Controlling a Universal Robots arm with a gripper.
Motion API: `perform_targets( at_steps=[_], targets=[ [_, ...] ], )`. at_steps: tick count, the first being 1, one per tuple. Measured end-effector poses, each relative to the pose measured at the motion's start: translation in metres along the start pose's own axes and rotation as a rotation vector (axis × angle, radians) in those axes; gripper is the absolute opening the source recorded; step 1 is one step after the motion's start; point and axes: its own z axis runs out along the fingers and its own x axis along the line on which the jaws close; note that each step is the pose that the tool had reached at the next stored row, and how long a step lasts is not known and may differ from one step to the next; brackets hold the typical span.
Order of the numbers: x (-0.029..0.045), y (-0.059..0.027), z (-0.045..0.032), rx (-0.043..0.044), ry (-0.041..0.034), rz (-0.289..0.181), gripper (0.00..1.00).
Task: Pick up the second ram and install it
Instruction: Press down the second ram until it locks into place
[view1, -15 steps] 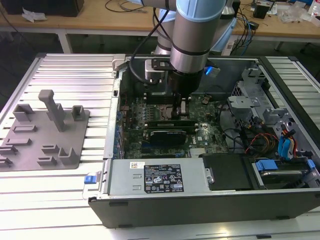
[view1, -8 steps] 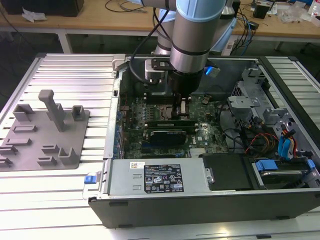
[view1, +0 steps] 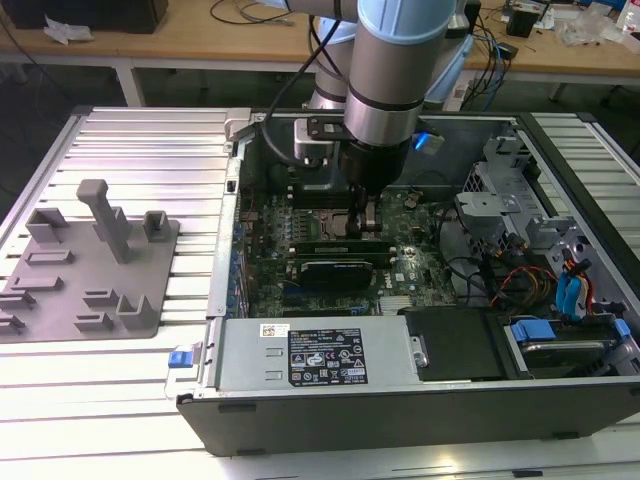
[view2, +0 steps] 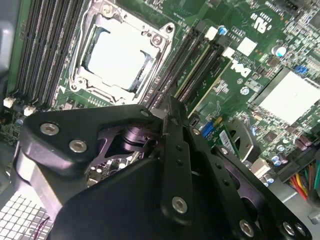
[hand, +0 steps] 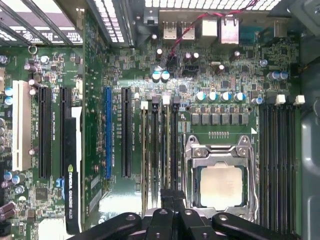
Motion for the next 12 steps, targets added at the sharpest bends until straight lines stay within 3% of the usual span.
perform_targets(
  at_steps=[12],
  targets=[
    [-0.0002,-0.0294,-0.0007,0.0000,0.0000,0.000,0.08]
  ],
)
